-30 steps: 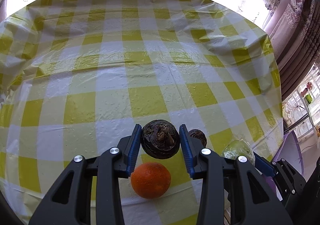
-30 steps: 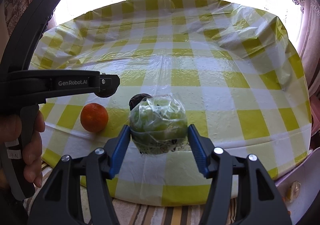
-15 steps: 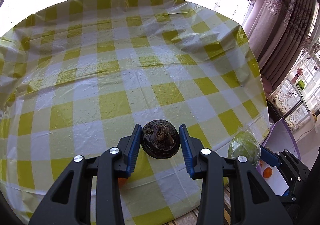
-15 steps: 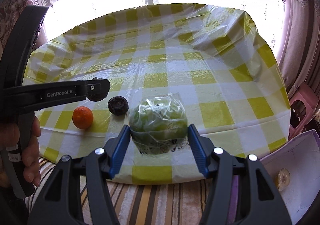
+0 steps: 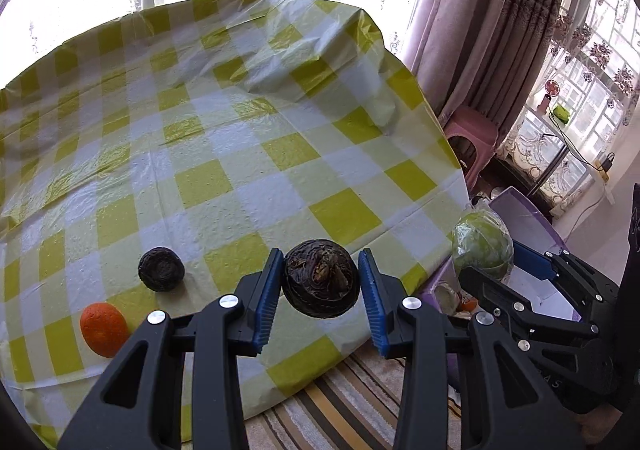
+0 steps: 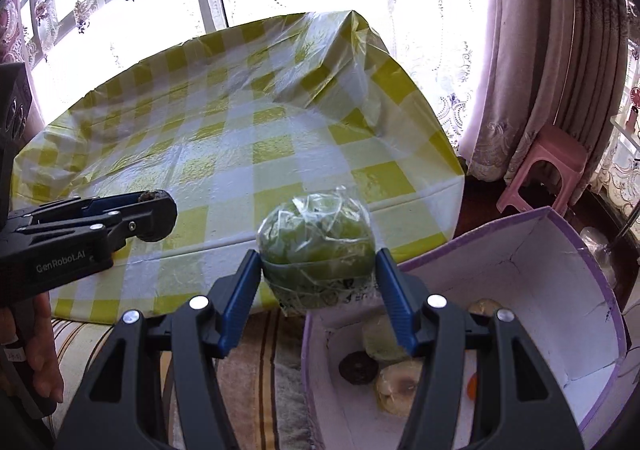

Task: Organize fruits
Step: 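Carry the dark fruit and wrapped green fruit over the box with both tools, then open both tools to drop the two fruits into the box, then move both open tools back over the last tangerine and dark fruit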

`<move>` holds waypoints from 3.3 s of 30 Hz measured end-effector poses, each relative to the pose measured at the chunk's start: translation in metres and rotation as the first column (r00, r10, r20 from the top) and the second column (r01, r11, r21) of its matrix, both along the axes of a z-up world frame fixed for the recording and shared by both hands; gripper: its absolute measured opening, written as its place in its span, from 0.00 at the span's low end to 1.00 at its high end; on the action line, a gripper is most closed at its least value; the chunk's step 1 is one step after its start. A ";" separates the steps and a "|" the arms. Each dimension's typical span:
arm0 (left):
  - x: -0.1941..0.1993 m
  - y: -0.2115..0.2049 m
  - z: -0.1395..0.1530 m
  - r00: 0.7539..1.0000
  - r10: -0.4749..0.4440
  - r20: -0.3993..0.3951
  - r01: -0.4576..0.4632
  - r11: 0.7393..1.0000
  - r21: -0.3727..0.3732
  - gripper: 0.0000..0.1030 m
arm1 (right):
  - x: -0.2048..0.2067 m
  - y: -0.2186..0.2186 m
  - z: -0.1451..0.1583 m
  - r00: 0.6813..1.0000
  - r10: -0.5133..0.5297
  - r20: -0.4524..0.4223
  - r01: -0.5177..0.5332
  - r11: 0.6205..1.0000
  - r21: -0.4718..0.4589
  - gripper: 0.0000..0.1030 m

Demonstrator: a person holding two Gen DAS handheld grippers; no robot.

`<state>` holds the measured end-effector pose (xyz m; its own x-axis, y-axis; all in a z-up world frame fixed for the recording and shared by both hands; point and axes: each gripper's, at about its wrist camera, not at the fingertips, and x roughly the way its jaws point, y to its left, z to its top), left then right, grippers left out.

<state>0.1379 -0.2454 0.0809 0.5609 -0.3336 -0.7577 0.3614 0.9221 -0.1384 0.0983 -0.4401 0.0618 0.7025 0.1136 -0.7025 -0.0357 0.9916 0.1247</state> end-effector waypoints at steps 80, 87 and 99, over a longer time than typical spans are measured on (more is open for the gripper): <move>-0.083 -0.228 -0.112 0.840 -0.495 -0.221 0.522 0.849 0.084 0.74 | -0.024 -0.167 -0.086 0.900 -0.339 -0.273 0.267 0.925 -0.270 0.77; -0.073 -0.175 -0.073 0.893 -0.441 -0.092 0.449 0.889 0.088 0.75 | -0.034 -0.162 -0.034 0.922 -0.368 -0.122 0.343 0.921 -0.185 0.79; -0.042 -0.055 -0.020 0.975 -0.110 0.192 0.078 0.983 0.164 0.75 | -0.028 -0.111 0.003 0.957 -0.287 -0.038 0.283 0.956 -0.081 0.79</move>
<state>0.0960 -0.3008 0.0609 0.6775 -0.2799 -0.6802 0.4533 0.8872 0.0864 0.0698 -0.5508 0.0651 0.6625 -0.1398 -0.7359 0.2544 0.9660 0.0455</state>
